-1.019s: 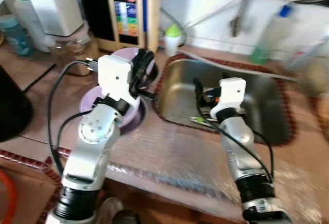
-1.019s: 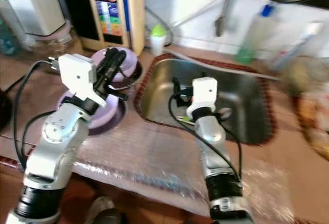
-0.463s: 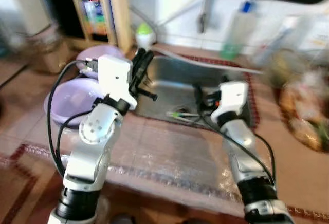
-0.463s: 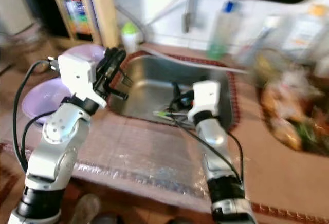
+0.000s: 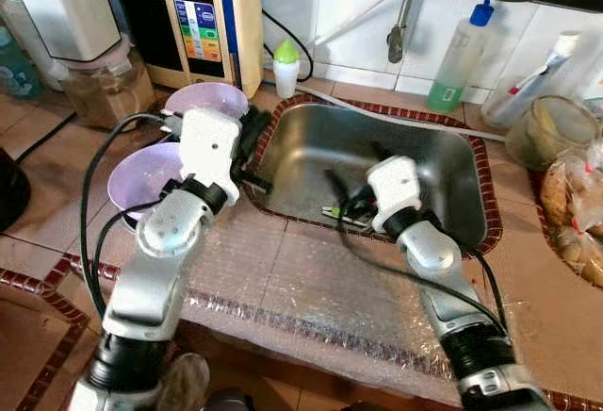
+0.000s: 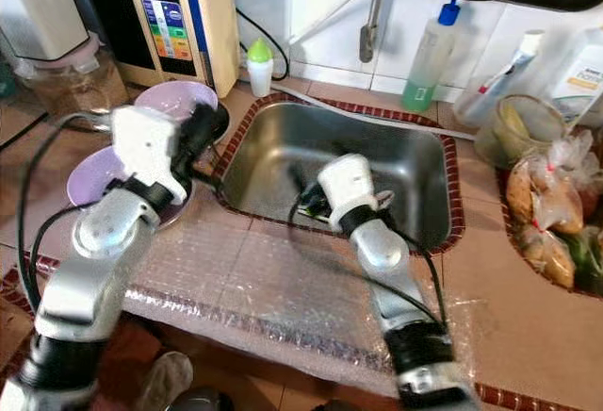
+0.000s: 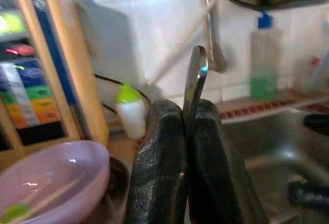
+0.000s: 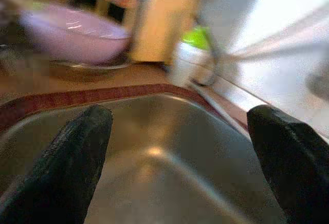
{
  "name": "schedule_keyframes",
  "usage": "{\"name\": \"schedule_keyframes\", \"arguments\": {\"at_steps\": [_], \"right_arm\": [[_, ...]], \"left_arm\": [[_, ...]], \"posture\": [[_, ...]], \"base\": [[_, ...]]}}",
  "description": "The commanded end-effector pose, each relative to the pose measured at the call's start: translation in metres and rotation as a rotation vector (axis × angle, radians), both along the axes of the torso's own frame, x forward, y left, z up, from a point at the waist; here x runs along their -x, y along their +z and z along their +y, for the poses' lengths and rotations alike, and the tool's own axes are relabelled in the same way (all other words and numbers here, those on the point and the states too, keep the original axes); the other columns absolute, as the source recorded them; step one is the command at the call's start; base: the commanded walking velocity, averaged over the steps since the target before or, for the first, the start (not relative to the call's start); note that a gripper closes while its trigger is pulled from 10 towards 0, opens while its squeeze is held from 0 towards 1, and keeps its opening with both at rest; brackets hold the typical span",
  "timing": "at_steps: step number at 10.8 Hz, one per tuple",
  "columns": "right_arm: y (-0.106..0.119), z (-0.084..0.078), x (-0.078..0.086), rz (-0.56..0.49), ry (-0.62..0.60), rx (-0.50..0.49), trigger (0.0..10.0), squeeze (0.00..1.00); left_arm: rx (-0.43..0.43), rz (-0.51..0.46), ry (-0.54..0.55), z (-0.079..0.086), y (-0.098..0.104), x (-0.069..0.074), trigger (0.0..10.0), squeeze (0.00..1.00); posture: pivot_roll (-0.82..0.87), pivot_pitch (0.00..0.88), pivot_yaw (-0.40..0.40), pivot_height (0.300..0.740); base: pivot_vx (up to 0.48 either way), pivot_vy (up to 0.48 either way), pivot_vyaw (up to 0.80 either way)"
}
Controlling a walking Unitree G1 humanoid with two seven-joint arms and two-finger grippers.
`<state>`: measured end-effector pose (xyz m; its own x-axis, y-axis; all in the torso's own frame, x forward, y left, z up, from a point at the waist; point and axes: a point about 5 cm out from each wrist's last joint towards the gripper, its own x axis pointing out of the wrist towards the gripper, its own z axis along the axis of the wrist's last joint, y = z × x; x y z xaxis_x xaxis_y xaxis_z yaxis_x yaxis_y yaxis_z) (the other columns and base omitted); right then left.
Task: Kitchen organization
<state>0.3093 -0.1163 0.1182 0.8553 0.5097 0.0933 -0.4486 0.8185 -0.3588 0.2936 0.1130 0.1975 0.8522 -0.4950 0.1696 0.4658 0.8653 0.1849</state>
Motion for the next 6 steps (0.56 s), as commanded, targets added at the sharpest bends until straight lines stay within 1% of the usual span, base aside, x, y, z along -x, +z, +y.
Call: {"name": "schedule_keyframes", "arguments": {"at_steps": [1, 2, 3, 4, 5, 6], "right_arm": [[0.0, 0.005, -0.001, 0.001, 0.099, 0.06, 10.0, 0.0], [0.003, 0.006, -0.003, 0.025, 0.156, 0.051, 10.0, 0.0], [0.007, 0.008, -0.005, 0.028, 0.214, 0.048, 10.0, 0.0], [0.014, 0.008, -0.009, 0.002, 0.214, 0.049, 10.0, 0.0], [0.021, 0.011, -0.012, -0.005, 0.234, 0.011, 10.0, 0.0], [0.023, 0.015, -0.011, 0.013, 0.265, -0.027, 10.0, 0.0]], "left_arm": [[-0.028, 0.014, -0.131, -0.009, 0.005, -0.003, 10.0, 0.0], [-0.042, 0.016, -0.188, -0.012, 0.005, -0.007, 10.0, 0.0], [-0.039, 0.016, -0.208, -0.014, 0.006, -0.014, 10.0, 0.0], [-0.061, 0.045, -0.264, -0.019, 0.003, -0.016, 10.0, 0.0], [-0.066, 0.051, -0.286, -0.022, 0.002, -0.019, 10.0, 0.0], [-0.053, 0.046, -0.288, -0.023, 0.003, -0.021, 10.0, 0.0]], "posture": [[0.03, 0.022, -0.018, 0.74], [0.03, 0.023, -0.019, 0.74], [0.03, 0.021, -0.016, 0.74], [0.02, 0.02, -0.016, 0.74], [0.02, 0.019, -0.015, 0.74], [0.01, 0.019, -0.014, 0.74]], "base": [[0.0, 0.0, 0.0], [0.0, 0.0, 0.0], [0.0, 0.0, 0.0], [0.0, 0.0, 0.0], [0.0, 0.0, 0.0], [0.0, 0.0, 0.0]]}}
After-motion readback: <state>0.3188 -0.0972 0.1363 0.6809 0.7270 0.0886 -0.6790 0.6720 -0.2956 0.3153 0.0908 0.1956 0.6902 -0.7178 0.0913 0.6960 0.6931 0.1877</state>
